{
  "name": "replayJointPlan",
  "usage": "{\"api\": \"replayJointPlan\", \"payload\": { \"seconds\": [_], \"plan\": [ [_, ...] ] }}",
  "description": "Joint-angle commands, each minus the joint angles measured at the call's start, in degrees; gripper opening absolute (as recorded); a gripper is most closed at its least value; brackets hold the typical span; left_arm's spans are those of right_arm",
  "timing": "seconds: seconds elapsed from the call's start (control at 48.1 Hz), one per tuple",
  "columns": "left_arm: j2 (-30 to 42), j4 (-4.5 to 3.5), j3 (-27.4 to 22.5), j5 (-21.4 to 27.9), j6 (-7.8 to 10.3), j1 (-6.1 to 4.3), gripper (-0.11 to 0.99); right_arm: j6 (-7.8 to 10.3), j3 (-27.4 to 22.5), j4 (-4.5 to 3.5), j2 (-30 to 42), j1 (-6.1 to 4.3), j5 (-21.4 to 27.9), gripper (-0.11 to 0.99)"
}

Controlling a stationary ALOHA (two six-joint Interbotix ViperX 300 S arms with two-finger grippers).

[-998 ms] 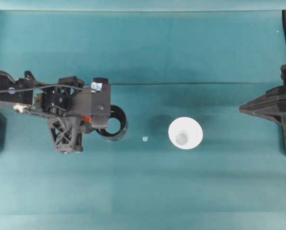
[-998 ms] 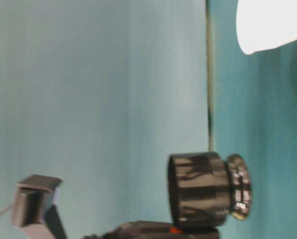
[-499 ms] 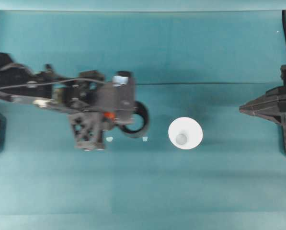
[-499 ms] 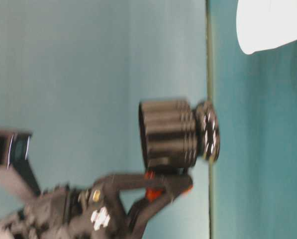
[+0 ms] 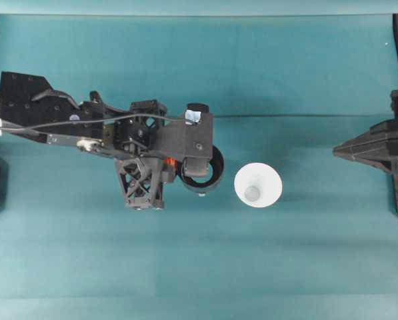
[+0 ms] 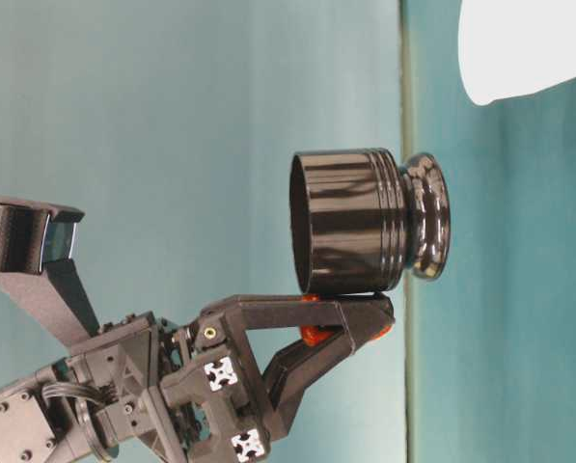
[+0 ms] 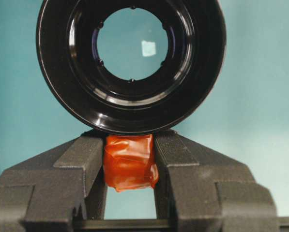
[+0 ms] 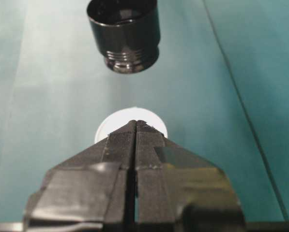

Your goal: Put the paper cup into the moved red handle cup holder.

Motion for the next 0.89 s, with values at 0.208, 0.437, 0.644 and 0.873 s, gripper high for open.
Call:
{"api": "replayJointPlan", "payload": {
  "seconds": [0.208,0.437,0.644,0.873],
  "plan": [
    [1.9,0.09,2.1,-3.3,-0.09,0.09,0.29,0.53,-1.1,0.09,0.6,-0.09,-0.3,-0.11],
    [4.1,0.09,3.6,-8.3,-0.18,0.09,0.29,0.44,-1.1,0.09,0.8,-0.09,-0.3,-0.11],
    [6.7,0.09,4.5,-9.2,-0.44,0.09,0.29,0.44,-1.1,0.09,0.8,-0.09,-0.3,-0.11],
    [9.0,0.00,4.9,-11.9,-0.35,-0.18,0.29,0.44,-1.1,0.09,0.8,-0.09,-0.2,-0.11]
  ]
}}
